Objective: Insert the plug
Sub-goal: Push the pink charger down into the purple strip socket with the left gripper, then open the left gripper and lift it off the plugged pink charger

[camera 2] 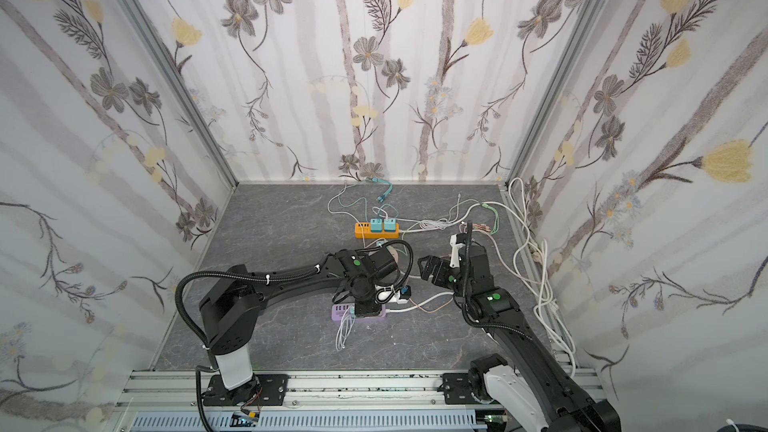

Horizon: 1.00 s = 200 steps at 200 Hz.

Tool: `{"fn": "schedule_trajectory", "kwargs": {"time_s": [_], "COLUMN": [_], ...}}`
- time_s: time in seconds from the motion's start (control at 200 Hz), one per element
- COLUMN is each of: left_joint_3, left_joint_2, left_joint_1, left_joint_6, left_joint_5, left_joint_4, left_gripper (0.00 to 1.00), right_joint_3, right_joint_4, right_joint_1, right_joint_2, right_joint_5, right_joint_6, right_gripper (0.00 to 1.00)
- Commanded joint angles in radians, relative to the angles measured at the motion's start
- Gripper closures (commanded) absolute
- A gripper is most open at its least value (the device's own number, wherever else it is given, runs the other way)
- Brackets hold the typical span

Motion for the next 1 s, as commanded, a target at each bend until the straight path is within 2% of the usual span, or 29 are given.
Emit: {"fn": "schedule_trajectory", "kwargs": {"time_s": [0.0, 0.21, 0.43, 0.505, 0.54, 0.64, 0.824, 0.994], "left_joint_3": [-0.015, 0.031, 0.028, 0.042, 0.074, 0.150, 0.135, 0.115], "left_joint_2": [0.074, 0.062, 0.050, 0.044, 0.048, 0.044, -0.047, -0.148], "left_joint_1": [0.020, 0.040, 0.039, 0.035, 0.031, 0.021, 0.019, 0.037], "left_joint_6": [0.067, 0.135, 0.151, 0.117, 0.096, 0.064, 0.055, 0.012], "left_joint_5": [-0.149, -0.165, -0.185, -0.204, -0.207, -0.183, -0.119, -0.040], "left_joint_4": [0.022, -0.011, -0.047, -0.050, -0.074, -0.115, -0.066, -0.045], "left_gripper": [1.00, 1.00, 1.00, 0.68, 0.59, 0.52, 0.33, 0.25], "right_joint_3": [0.015, 0.020, 0.020, 0.023, 0.026, 0.034, 0.054, 0.047], "right_joint_4": [-0.001, -0.027, -0.035, -0.035, -0.037, -0.046, -0.082, -0.085], "right_joint_1": [0.001, 0.001, 0.001, 0.001, 0.002, 0.001, -0.001, -0.002], "right_joint_2": [-0.005, -0.022, -0.028, -0.027, -0.026, -0.025, -0.043, -0.080], "right_joint_5": [0.022, 0.045, 0.055, 0.060, 0.061, 0.072, 0.124, 0.216], "right_joint_6": [-0.013, -0.020, -0.021, -0.021, -0.023, -0.029, -0.058, -0.070], "right_gripper": [0.01, 0.01, 0.01, 0.01, 0.01, 0.01, 0.01, 0.01]}}
